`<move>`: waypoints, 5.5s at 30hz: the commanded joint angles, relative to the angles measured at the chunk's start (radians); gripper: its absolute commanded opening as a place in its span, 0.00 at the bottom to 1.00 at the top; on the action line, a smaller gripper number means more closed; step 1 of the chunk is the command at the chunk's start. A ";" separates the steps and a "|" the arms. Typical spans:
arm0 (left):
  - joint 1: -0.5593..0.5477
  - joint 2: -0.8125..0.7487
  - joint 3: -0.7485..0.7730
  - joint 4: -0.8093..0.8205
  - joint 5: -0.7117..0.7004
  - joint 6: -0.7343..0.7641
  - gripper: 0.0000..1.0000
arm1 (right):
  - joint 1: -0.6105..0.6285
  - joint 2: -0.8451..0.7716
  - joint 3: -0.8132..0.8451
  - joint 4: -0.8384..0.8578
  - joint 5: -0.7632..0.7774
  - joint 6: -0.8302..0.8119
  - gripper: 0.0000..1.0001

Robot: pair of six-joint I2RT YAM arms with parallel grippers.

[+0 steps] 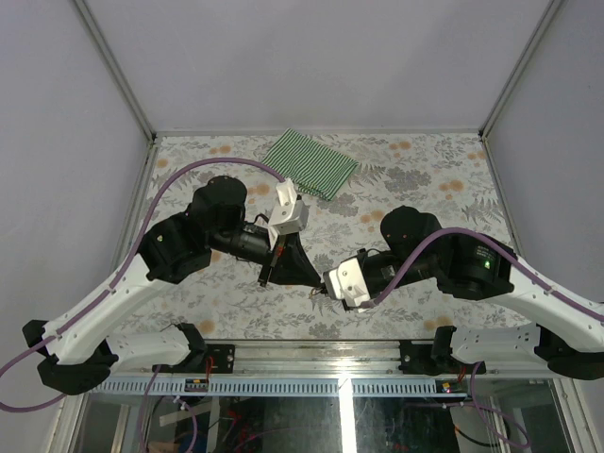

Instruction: Put the keys on the keyring

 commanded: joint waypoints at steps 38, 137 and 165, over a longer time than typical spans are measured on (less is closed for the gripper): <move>-0.016 0.047 0.085 -0.165 0.088 0.084 0.00 | 0.005 0.005 0.072 -0.020 0.018 -0.017 0.00; -0.015 -0.121 -0.063 0.120 -0.500 -0.060 0.00 | 0.005 0.042 0.077 0.101 0.416 0.375 0.00; -0.014 -0.085 -0.056 0.108 -0.511 -0.052 0.00 | 0.005 0.085 0.116 0.142 0.532 0.532 0.00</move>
